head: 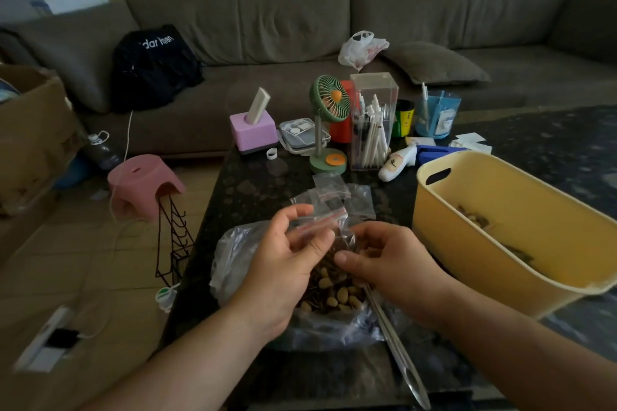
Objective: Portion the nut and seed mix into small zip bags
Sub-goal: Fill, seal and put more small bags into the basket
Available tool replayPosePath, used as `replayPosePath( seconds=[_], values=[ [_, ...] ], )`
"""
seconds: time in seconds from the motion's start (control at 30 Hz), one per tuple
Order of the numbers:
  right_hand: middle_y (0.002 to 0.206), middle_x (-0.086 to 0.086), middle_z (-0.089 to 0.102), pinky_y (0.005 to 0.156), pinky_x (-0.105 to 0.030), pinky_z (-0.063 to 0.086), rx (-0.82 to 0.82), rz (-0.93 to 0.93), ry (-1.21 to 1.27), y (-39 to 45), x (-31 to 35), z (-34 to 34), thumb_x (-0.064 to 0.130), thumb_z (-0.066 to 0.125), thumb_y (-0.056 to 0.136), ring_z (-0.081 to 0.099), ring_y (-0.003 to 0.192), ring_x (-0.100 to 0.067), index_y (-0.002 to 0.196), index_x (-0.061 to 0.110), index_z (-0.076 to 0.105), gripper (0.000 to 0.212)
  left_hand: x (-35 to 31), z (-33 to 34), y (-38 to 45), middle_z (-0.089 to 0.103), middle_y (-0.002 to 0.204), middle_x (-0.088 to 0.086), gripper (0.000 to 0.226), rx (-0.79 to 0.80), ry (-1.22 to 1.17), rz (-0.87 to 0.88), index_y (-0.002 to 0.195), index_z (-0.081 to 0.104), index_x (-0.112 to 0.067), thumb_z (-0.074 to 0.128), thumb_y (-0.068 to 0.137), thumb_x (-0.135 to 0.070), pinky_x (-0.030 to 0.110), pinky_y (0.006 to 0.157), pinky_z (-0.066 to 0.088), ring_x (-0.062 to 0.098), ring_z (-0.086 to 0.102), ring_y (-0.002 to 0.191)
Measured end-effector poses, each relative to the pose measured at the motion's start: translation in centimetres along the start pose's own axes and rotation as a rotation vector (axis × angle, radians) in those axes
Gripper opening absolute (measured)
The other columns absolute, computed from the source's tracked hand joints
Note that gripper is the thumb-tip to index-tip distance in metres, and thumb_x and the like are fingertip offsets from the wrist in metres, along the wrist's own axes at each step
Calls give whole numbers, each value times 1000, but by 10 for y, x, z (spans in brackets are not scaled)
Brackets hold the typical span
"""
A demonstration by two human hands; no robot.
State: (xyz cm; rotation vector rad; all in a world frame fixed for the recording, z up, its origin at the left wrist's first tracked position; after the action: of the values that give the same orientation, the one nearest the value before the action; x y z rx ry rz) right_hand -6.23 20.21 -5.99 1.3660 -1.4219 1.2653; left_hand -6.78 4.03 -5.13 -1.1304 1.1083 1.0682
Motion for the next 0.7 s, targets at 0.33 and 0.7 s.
replayPosePath(
  seconds=[0.33, 0.7],
  values=[
    [115, -17, 76, 96, -50, 58, 153, 83, 423, -7, -10, 25, 24, 76, 88, 74, 110, -34, 120, 11, 73, 35, -2, -1, 0, 80, 109, 3, 44, -57, -74, 19, 124, 63, -19, 77, 87, 0, 37, 99, 57, 18, 77, 106],
    [99, -12, 80, 83, -43, 63, -41, 32, 386, -11, 3, 6, 16, 71, 93, 78, 94, -28, 109, 7, 73, 18, 20, 16, -7, 80, 114, 5, 50, 147, -46, -203, 123, 73, -15, 79, 75, -23, 44, 100, 61, 21, 77, 109]
  ],
)
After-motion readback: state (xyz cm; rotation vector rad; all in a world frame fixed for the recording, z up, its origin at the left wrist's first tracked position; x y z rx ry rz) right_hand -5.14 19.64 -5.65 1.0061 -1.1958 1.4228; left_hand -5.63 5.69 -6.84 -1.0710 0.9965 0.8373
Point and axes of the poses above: each hand's wrist, its own y-axis towards the middle knuckle, its own z-axis out of the palm, x = y × z, the point moved 10 cm from there along y, towards the middle knuckle
